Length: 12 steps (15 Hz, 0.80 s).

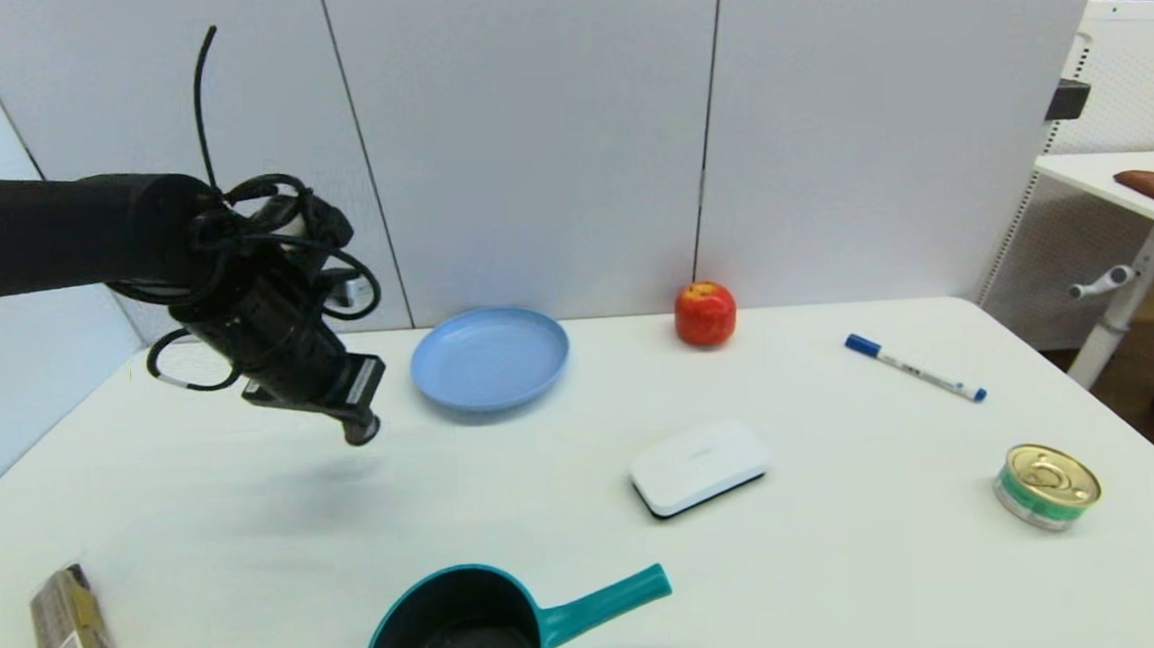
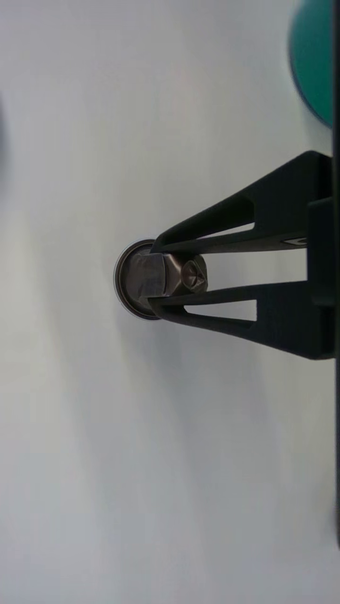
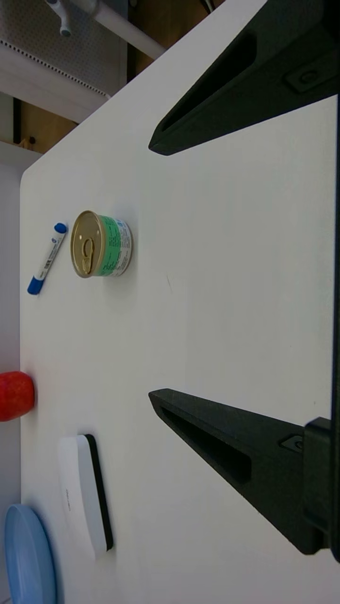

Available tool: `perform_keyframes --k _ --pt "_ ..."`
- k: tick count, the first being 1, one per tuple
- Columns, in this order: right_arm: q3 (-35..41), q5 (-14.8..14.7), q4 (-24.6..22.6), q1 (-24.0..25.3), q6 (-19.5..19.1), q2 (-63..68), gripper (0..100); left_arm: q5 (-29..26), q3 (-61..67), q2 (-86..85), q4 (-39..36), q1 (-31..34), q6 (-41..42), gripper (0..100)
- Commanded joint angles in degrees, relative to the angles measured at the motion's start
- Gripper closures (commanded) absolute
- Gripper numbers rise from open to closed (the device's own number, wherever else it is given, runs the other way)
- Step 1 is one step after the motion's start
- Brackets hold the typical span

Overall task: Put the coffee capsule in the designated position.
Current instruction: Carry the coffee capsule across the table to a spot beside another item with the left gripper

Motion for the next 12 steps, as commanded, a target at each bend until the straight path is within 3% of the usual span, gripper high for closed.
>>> perform_keyframes --k 1,6,12 --pt "0.0 0.13 -0.01 0.01 -0.04 0.07 0 -0.05 -4.04 5.87 -6.53 -6.51 -1.52 100" --pt "0.0 0.04 -0.01 0.01 -0.04 0.07 0 -0.05 -3.96 8.68 -7.58 -13.9 -6.09 100" --pt "0.0 0.04 -0.01 0.01 -0.04 0.07 0 0.04 -3.96 9.65 -7.5 -14.95 -6.0 100"
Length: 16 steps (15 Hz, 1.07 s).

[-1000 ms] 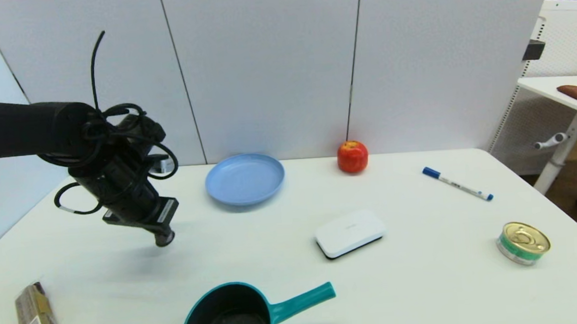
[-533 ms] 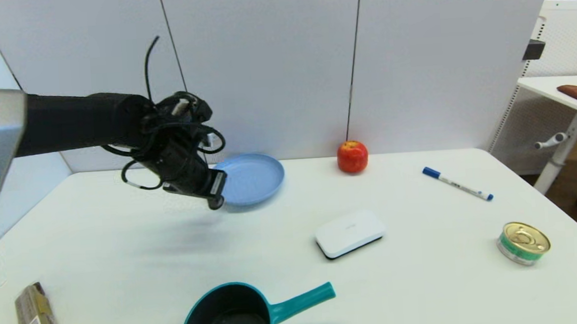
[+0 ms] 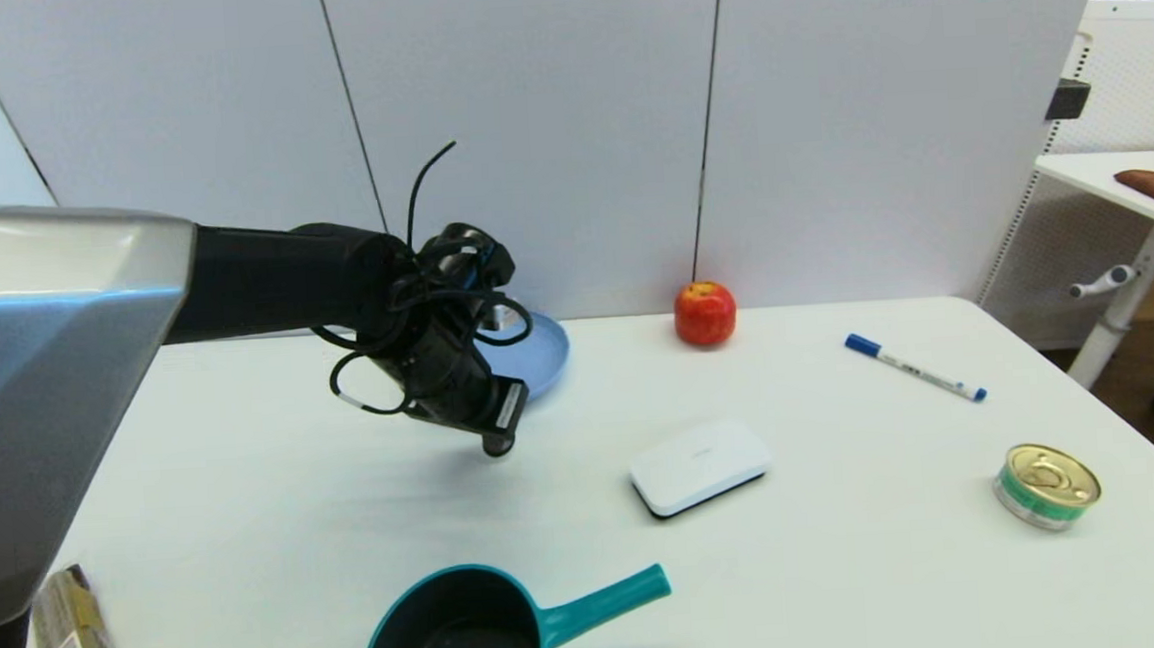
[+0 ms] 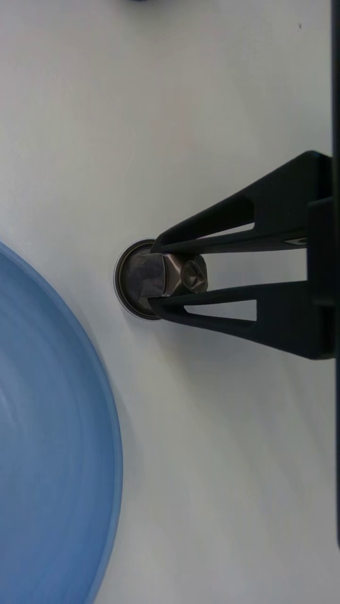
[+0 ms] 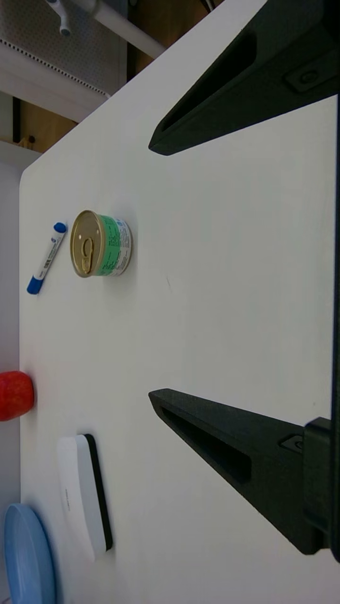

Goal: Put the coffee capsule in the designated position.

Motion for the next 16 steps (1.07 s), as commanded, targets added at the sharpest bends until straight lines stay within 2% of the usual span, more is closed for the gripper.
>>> perform_keyframes --k 1,12,13,16 --pt "0.0 -0.02 -0.01 0.01 -0.02 0.07 0 0.29 -0.04 0.6 0.27 0.16 0.26 100" --pt "0.0 -0.02 -0.01 0.01 -0.02 0.07 0 0.55 -1.01 0.34 0.1 2.01 0.52 100" --pt "0.0 -0.02 -0.01 0.01 -0.02 0.07 0 0.55 -1.01 0.25 0.1 2.01 0.52 0" --pt "0.0 -0.02 -0.01 0.01 -0.02 0.07 0 0.46 -1.01 -0.01 0.1 2.27 0.52 0"
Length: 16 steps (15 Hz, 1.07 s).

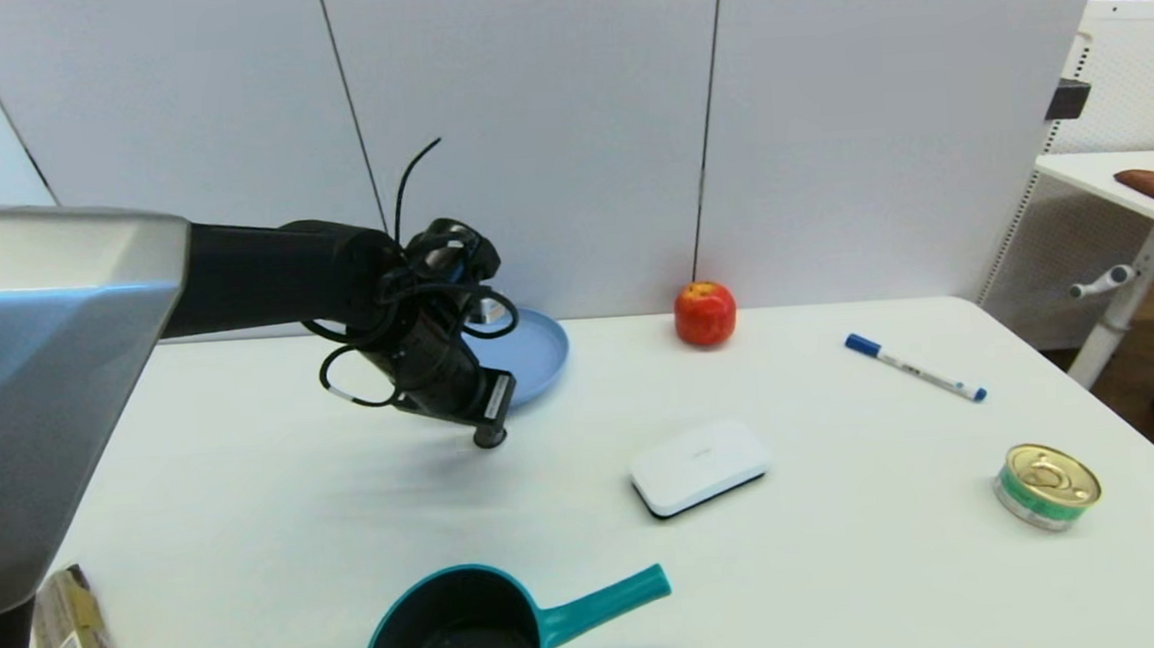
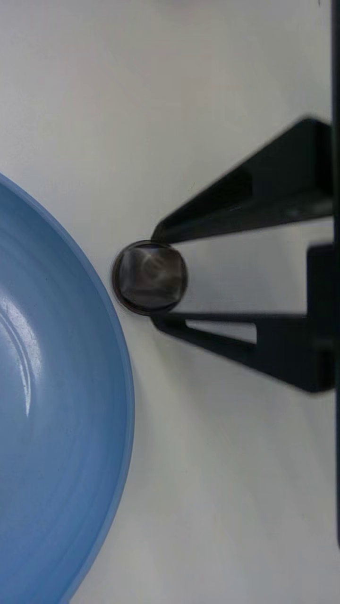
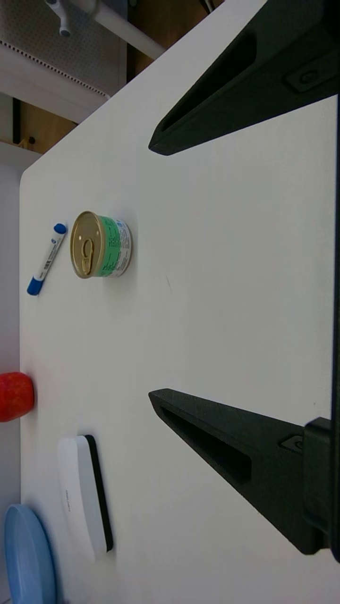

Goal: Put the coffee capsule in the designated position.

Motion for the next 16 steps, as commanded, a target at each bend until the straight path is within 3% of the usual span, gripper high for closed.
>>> perform_keyframes --k 1,8,10,12,16 --pt "0.0 0.1 -0.01 0.01 -0.02 0.07 0 -0.05 0.09 -0.74 0.42 0.21 -0.04 0" --pt "0.0 0.01 -0.01 0.01 -0.02 0.07 0 -0.14 3.26 -16.12 4.64 1.26 -0.04 0" --pt "0.0 0.01 -0.01 0.01 -0.02 0.07 0 -0.14 8.44 -25.7 2.09 3.29 -0.04 0" --pt "0.0 0.01 -0.01 0.01 -0.02 0.07 0 -0.14 20.31 -38.62 -9.69 6.27 -0.04 0" --pt "0.0 0.01 -0.01 0.01 -0.02 0.07 0 -0.4 51.42 -62.26 -42.56 17.26 1.9 0"
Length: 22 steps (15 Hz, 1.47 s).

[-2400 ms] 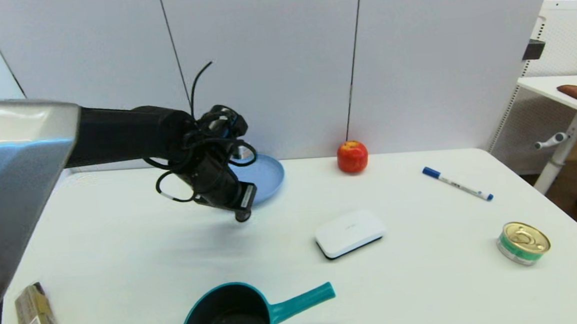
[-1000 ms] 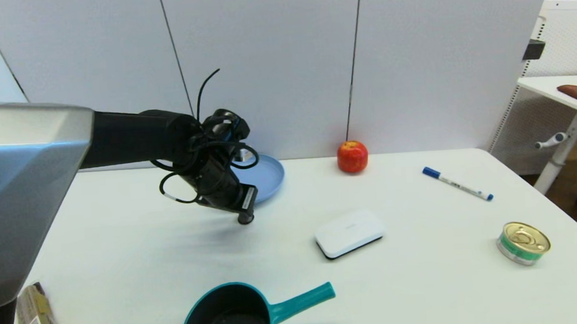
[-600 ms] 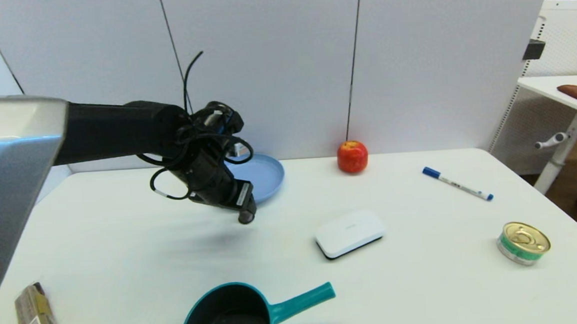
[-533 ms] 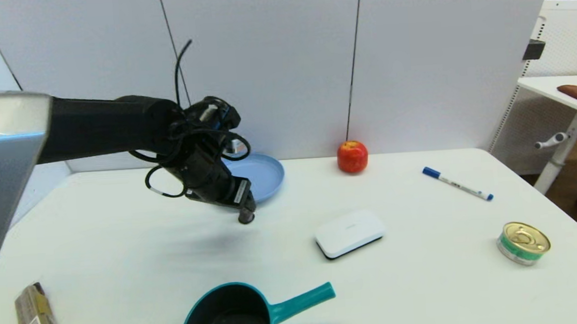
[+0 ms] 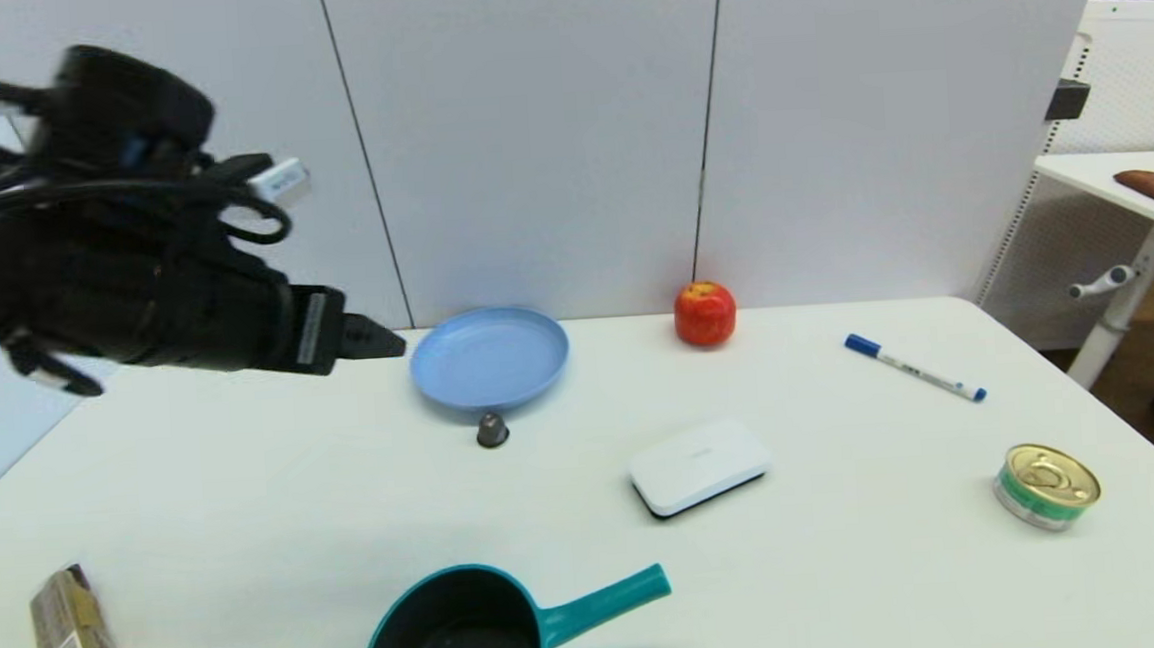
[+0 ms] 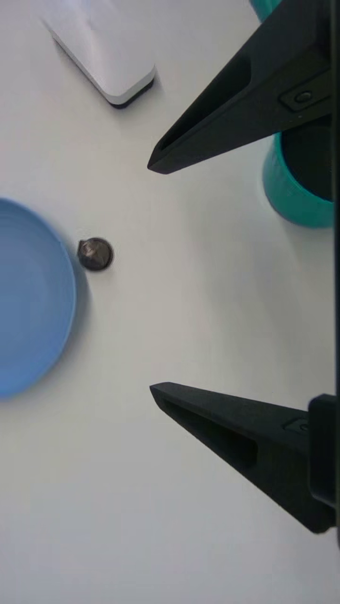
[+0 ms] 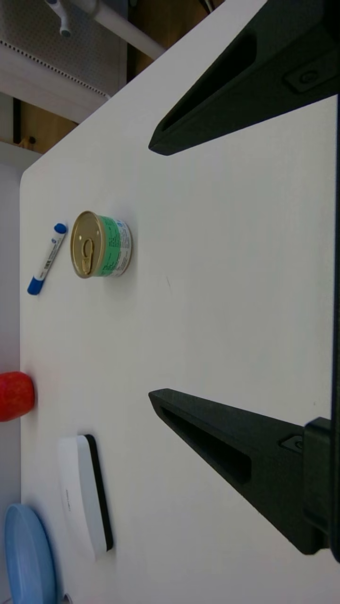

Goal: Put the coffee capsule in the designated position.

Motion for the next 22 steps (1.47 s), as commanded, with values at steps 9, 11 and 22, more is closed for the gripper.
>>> perform_keyframes --k 9,11,22 --pt "0.0 -0.01 -0.01 -0.01 -0.04 0.07 0 -0.47 79.51 -80.39 -50.05 22.71 12.58 0" --pt "0.0 -0.01 -0.01 -0.01 -0.04 0.07 0 -0.47 80.3 -88.03 -38.97 22.63 12.84 0" --pt "0.0 -0.01 -0.01 -0.01 0.05 0.07 0 -2.49 80.3 -90.41 -30.36 22.63 7.3 0"
